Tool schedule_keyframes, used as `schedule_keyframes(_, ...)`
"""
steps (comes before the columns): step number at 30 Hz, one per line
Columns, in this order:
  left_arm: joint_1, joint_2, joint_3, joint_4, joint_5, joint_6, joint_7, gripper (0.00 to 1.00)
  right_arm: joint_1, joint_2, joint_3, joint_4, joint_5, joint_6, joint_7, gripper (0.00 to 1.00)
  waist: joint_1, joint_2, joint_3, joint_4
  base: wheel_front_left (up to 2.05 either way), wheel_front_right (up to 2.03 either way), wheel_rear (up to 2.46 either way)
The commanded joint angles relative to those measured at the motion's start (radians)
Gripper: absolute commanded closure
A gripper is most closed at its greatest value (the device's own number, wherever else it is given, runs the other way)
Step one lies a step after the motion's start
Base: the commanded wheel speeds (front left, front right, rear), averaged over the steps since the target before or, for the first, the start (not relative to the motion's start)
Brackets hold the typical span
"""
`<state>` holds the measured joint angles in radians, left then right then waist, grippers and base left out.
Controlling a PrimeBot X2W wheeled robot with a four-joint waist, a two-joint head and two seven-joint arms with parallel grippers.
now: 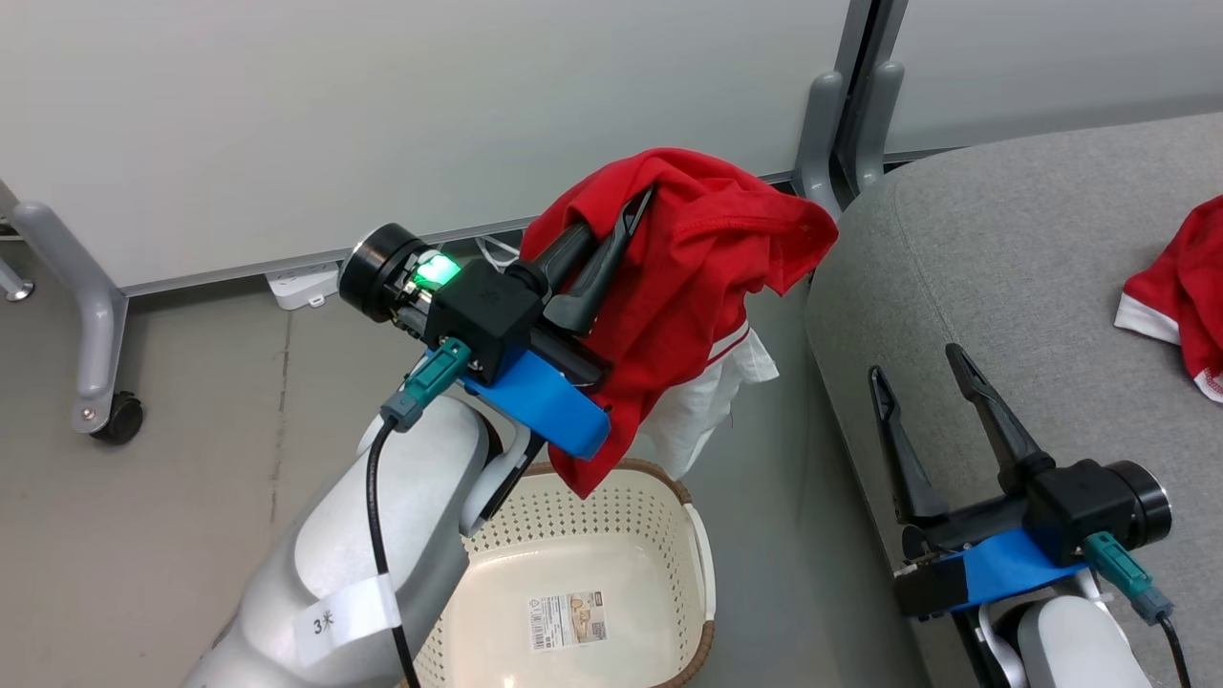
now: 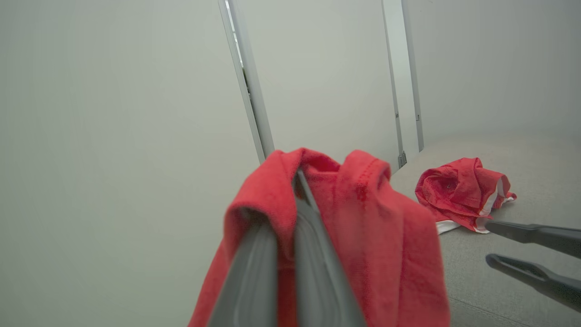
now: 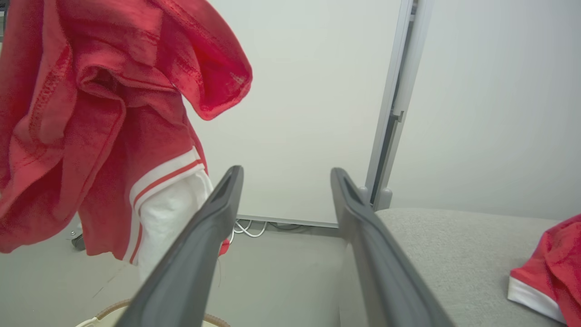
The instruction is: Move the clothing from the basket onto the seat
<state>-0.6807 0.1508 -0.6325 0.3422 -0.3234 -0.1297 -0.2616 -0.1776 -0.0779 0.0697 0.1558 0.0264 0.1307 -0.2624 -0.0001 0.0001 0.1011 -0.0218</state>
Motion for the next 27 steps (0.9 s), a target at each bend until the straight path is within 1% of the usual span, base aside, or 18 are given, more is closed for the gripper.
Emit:
schedule_keyframes(1, -0.003, 0.003, -0.002, 0.002, 0.001, -0.001, -0.005, 1.0, 0.014, 0.001, 0.008, -0.001, 0.001, 0.0, -0.004, 0.0, 0.0001, -0.0001, -0.001, 0.001, 0.0, 0.0, 0.0)
schedule_keyframes(8, -0.01, 0.001, 0.001, 0.006, 0.009, -0.001, -0.005, 1.0, -0.009, 0.001, 0.081, -0.009, 0.023, 0.0, -0.004, 0.0, 0.0001, -0.0001, 0.006, 0.007, 0.0, 0.0, 0.0)
schedule_keyframes(15, -0.003, -0.009, 0.001, 0.009, 0.019, -0.001, -0.005, 1.0, -0.052, -0.009, 0.206, -0.01, 0.065, 0.0, -0.004, 0.0, 0.0001, -0.0001, 0.019, 0.012, 0.0, 0.0, 0.0)
schedule_keyframes(21, -0.011, -0.017, -0.004, 0.008, 0.023, -0.001, -0.005, 1.0, -0.109, -0.014, 0.294, 0.012, 0.101, 0.0, -0.004, 0.0, 0.0001, -0.0001, 0.031, 0.019, 0.0, 0.0, 0.0)
schedule_keyframes(27, -0.023, -0.023, -0.009, 0.003, 0.028, -0.001, -0.005, 1.0, -0.187, -0.013, 0.366, 0.067, 0.113, 0.0, -0.004, 0.0, 0.0001, -0.0001, 0.05, 0.026, 0.0, 0.0, 0.0)
